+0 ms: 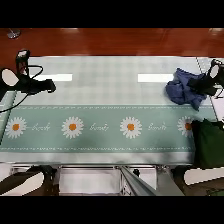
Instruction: Fold the shirts.
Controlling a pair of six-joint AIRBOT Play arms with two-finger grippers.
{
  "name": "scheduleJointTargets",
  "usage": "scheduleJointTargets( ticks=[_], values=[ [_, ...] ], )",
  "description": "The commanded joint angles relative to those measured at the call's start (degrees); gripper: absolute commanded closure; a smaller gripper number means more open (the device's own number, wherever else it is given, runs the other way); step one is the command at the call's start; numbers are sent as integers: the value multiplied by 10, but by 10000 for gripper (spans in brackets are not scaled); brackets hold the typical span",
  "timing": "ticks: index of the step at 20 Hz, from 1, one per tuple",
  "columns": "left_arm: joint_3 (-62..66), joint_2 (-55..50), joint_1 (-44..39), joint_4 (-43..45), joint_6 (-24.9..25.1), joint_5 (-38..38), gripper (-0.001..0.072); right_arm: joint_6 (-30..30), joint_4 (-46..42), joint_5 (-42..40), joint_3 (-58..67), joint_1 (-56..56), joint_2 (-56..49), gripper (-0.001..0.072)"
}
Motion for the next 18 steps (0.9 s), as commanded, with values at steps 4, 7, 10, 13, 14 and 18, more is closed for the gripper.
scheduleJointTargets(
  ticks=[4,7,10,13,14,18],
  values=[
    [79,22,57,20,-8,-160,6,-191,271,118,131,-4,21,690],
    [62,111,68,-30,-7,-174,6,-195,269,65,182,14,123,690],
    [-29,243,42,-124,3,-148,6,-220,268,1,191,40,228,690],
    [-119,349,-6,-155,1,-145,6,-235,268,-38,202,67,297,690],
    [-142,373,-22,-162,0,-148,6,-240,265,-34,219,75,309,690],
    [-186,403,-66,-169,-19,-151,6,-250,227,11,327,135,337,690]
  ],
)
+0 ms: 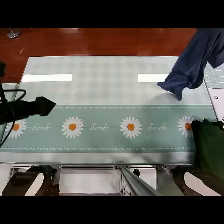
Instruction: Fold the shirts.
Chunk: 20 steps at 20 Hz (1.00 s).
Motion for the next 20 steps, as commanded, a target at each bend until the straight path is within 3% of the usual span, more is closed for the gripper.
scheduleJointTargets(
  ticks=[1,4,6,8,10,12,16,20],
  values=[
    [-40,33,-40,-19,-13,0,7,-20,-35,20,85,58,37,690],
    [-40,29,-51,-22,-13,14,6,-33,-41,47,101,101,63,690],
    [-41,29,-51,-21,-13,29,7,-40,-41,139,99,125,66,690],
    [-40,29,-51,-21,-13,54,7,-43,-36,198,65,170,66,690],
    [-40,28,-51,-21,-13,80,7,-40,-36,203,-12,235,66,690],
    [-40,22,-51,-21,-13,93,6,-12,-36,155,-126,307,66,690],
    [-40,0,-51,-15,-13,96,7,83,-11,-33,-344,445,13,690],
    [-40,-25,-51,-15,-13,96,6,108,92,-115,-376,531,-140,677]
  ],
)
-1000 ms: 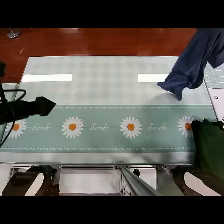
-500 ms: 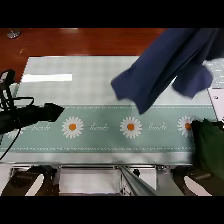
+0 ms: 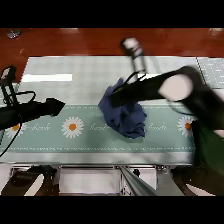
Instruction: Fold the shirts.
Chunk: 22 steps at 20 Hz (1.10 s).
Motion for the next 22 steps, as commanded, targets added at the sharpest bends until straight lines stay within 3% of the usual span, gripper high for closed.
scheduleJointTargets(
  ticks=[1,2,5,9,11,13,14,17,19,22],
  values=[
    [0,-21,0,1,0,1,7,27,117,-92,-44,68,-109,359],
    [0,-25,-1,1,0,-1,7,5,144,-83,-34,62,-122,96],
    [0,-31,-1,1,0,-8,6,0,114,-16,19,-29,-91,94],
    [0,-44,-1,1,3,-88,7,0,43,107,46,-276,30,95],
    [-4,-71,2,49,-3,-119,7,-1,-34,180,16,-408,84,95],
    [-30,-114,34,52,-15,-124,6,-21,-59,200,-74,-531,137,96],
    [-50,-138,57,7,-8,-124,6,-23,-39,190,-137,-586,165,97],
    [-118,-219,94,-203,116,-98,7,-68,89,135,-313,-659,229,97],
    [-134,-266,85,-306,186,-48,7,-104,152,123,-389,-644,238,98],
    [-134,-329,50,-413,240,13,7,-109,162,102,-431,-580,237,98]
  ],
)
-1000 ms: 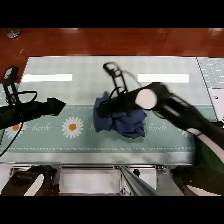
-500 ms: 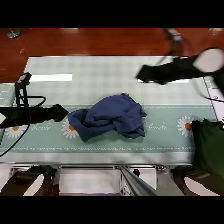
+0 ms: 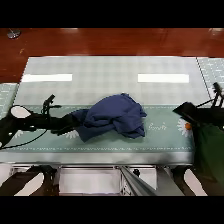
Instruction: Fold the shirts.
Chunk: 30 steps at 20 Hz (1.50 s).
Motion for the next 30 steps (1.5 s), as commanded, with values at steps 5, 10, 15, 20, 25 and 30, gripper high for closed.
scheduleJointTargets(
  ticks=[5,10,15,20,25,30],
  values=[
    [31,-108,-33,-154,137,36,687,0,45,-59,-67,113,-6,98],
    [80,-108,-12,-154,142,-6,687,3,60,-52,-67,210,-90,98],
    [81,-108,-13,-154,142,-10,687,-26,147,-98,-67,307,-170,98],
    [85,-107,-13,-154,142,-11,687,-46,197,-156,-48,350,-205,568],
    [215,-54,11,-159,143,-50,688,-41,85,-45,179,307,-199,689],
    [482,24,39,-129,82,48,688,24,-46,3,618,282,-193,689]
  ],
)
